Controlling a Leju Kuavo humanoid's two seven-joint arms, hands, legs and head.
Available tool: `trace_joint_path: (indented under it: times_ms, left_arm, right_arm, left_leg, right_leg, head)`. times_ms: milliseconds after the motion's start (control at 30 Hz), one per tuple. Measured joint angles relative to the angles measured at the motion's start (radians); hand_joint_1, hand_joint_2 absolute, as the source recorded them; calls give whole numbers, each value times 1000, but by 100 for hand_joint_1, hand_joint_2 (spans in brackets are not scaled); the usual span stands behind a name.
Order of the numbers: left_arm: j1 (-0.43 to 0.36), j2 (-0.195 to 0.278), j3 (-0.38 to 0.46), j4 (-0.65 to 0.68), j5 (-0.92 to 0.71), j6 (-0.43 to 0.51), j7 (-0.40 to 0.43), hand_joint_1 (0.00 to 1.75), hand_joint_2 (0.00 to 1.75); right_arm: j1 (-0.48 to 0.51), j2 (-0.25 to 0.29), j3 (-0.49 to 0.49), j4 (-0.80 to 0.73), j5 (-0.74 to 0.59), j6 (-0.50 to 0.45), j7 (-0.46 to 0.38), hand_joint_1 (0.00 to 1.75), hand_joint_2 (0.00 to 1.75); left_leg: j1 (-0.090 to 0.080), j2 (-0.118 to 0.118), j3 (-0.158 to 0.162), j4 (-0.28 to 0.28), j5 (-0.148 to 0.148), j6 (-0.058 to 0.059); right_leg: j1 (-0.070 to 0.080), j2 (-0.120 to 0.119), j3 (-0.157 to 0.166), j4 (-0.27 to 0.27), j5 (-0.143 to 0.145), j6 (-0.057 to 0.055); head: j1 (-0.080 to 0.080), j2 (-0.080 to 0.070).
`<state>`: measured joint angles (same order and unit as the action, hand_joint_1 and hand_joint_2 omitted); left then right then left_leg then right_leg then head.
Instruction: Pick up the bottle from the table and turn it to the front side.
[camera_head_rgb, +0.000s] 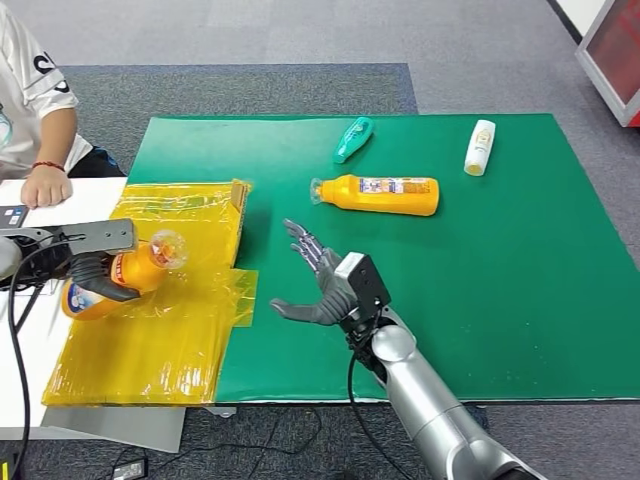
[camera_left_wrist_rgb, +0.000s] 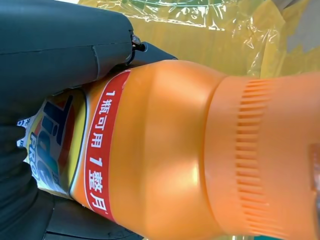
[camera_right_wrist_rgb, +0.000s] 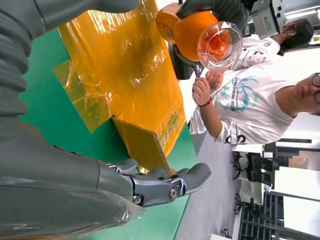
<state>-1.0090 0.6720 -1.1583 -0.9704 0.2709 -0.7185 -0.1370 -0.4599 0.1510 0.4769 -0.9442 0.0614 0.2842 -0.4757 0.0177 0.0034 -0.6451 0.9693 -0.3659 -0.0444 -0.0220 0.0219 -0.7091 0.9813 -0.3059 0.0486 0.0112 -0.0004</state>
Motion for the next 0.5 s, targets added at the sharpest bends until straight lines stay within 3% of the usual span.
trace_joint_path:
  times_ms: [500]
  left_arm:
    - [16,-10,19,20,-35,36,-50,175,175]
  right_arm:
    - [7,6,4,0,3,2,1,0,175]
  left_leg:
    - [0,0,0,0,0,0]
  right_leg:
    - [0,0,0,0,0,0]
  head:
    - [0,0]
